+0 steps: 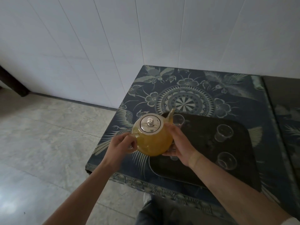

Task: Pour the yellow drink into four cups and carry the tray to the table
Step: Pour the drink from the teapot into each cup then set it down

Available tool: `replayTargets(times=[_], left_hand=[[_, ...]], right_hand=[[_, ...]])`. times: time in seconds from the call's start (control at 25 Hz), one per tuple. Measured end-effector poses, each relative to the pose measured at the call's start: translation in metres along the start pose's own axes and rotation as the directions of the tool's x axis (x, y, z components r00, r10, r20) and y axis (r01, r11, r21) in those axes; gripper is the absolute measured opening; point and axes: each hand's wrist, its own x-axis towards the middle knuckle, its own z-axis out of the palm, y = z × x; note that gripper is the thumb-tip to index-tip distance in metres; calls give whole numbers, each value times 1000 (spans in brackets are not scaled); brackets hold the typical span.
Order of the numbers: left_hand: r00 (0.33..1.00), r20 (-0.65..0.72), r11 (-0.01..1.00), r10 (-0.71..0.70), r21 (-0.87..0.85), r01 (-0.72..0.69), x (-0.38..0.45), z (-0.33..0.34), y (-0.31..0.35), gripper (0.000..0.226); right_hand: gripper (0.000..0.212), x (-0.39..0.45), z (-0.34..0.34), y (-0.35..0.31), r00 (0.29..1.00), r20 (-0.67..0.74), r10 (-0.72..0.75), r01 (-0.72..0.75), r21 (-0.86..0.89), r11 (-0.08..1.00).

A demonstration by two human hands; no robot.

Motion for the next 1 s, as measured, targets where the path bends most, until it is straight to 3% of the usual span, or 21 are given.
replayTargets(times=[0.24, 0.56, 0.76, 1.0], left_hand=[[1000, -2, 1000, 0, -19, 0, -24, -1, -19, 49], [994, 88, 998, -63, 11, 62, -35, -21, -44, 45], [985, 153, 994, -82, 89, 68, -31, -28, -52, 32], [973, 202, 984, -108, 159, 77, -21, -31, -60, 35]], right_hand=[[80, -17, 2, 28, 998, -53, 25, -27, -42, 999], [45, -27, 20, 68, 992, -99, 81, -74, 68, 995], [47, -24, 28, 86, 988, -119, 100, -82, 147, 986], [57, -16, 26, 103, 978, -158, 135, -99, 218, 971]])
